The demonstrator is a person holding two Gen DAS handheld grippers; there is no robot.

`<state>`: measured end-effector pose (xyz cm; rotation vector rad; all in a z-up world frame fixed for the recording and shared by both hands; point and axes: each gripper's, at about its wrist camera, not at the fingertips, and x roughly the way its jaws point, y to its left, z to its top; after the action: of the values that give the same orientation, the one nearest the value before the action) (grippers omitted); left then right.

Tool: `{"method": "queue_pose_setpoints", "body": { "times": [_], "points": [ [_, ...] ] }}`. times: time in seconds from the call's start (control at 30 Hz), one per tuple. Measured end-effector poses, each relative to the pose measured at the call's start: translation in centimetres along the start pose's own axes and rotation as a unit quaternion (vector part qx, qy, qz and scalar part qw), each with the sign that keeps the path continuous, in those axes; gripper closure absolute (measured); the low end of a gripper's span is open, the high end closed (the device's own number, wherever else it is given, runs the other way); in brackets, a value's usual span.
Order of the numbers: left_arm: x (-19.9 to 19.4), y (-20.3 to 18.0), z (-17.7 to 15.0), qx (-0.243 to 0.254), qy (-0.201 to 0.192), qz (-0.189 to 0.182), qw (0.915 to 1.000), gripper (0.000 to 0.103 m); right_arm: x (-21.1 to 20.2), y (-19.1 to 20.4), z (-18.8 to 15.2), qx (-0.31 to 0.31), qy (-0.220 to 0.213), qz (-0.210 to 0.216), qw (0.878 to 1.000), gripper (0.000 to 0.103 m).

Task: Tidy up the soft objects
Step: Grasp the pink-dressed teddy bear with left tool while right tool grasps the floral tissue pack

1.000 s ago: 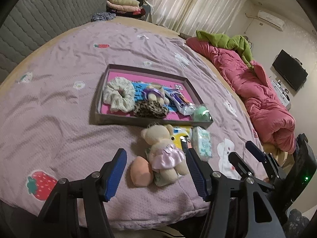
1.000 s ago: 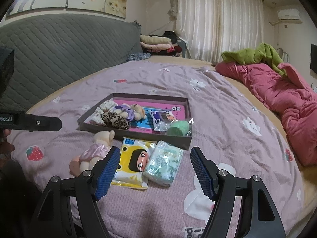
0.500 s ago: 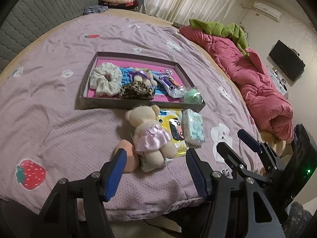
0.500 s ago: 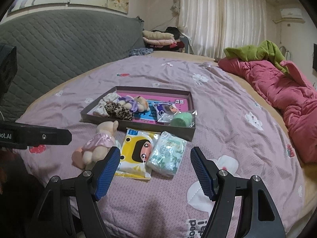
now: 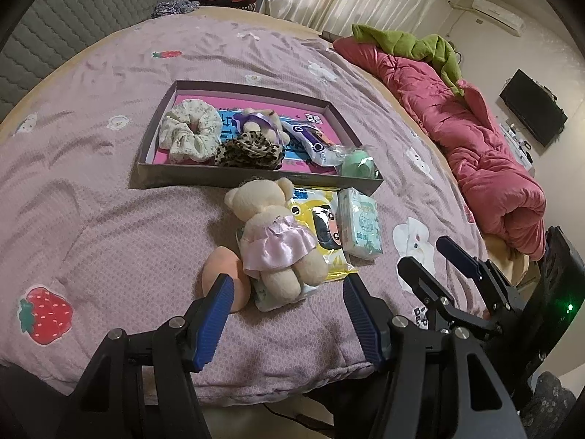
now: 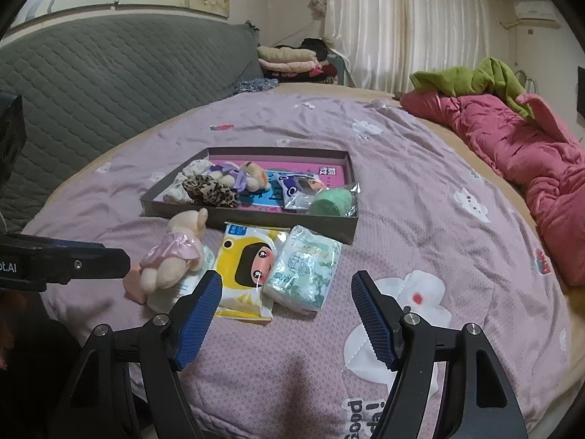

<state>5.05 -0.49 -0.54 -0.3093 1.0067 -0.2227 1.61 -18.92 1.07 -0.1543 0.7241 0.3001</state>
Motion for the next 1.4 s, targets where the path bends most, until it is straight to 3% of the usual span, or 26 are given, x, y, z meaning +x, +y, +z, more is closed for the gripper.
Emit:
{"method": "queue_pose_setpoints", "body": {
  "times": [0.63,1.4],
  "points": [
    [3.1,-0.5,1.3,-0.017,0.014,-0.002,0.9998,0.041,2.2,-0.9,-0.3,0.02,0.015,0.005,1.0,0.028],
    [6.4,-0.1,2.6,-0.025,0.028,0.032,0.9988,0.041,8.6,-2.3,-0.4,0.061,0.063,0.006,0.996,0.028]
  ]
}}
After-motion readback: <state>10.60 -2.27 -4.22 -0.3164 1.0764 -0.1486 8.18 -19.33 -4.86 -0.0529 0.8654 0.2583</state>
